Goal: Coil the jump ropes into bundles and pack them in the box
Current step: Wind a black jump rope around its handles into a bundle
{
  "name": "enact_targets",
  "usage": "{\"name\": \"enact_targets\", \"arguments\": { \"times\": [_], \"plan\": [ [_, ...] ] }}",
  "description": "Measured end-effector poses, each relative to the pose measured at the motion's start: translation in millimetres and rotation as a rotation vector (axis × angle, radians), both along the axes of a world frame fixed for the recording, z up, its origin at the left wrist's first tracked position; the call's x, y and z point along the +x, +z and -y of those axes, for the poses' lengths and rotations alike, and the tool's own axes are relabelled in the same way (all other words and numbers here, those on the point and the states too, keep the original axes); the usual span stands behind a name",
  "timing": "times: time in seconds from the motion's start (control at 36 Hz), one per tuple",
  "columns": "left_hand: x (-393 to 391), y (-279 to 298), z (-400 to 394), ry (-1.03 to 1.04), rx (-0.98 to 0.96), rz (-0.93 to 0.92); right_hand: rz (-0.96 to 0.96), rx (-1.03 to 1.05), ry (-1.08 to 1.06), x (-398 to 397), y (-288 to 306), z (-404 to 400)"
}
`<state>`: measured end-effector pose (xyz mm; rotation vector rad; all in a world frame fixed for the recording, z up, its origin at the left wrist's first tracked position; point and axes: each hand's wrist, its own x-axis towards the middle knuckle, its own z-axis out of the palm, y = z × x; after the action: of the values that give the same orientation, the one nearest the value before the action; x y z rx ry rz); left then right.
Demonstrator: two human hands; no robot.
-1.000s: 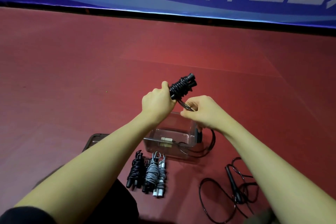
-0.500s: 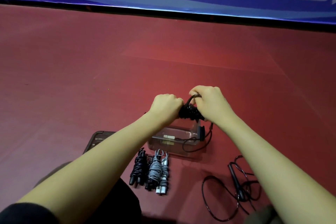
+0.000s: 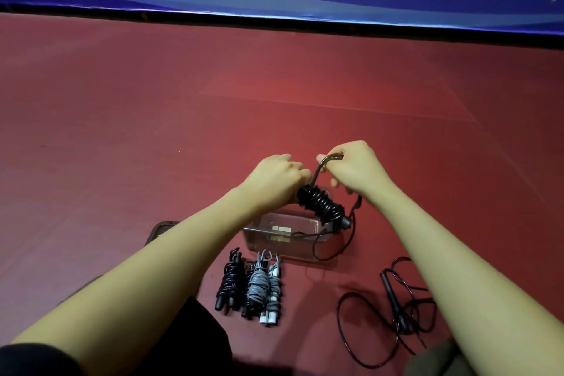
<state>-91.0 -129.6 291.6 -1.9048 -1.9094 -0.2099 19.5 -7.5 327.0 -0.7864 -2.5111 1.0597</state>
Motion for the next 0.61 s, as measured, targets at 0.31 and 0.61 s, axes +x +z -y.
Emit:
{"name": "enact_targets", "arguments": {
  "times": [0.31, 0.61],
  "plan": [
    [11, 14, 5, 0.069, 0.424, 0.398, -0.045, 0.044, -0.026, 1, -8, -16],
    [11, 23, -5, 0.622, 0.281, 0.819, 0.293, 0.222, 0.183, -7, -21, 9]
  ]
}}
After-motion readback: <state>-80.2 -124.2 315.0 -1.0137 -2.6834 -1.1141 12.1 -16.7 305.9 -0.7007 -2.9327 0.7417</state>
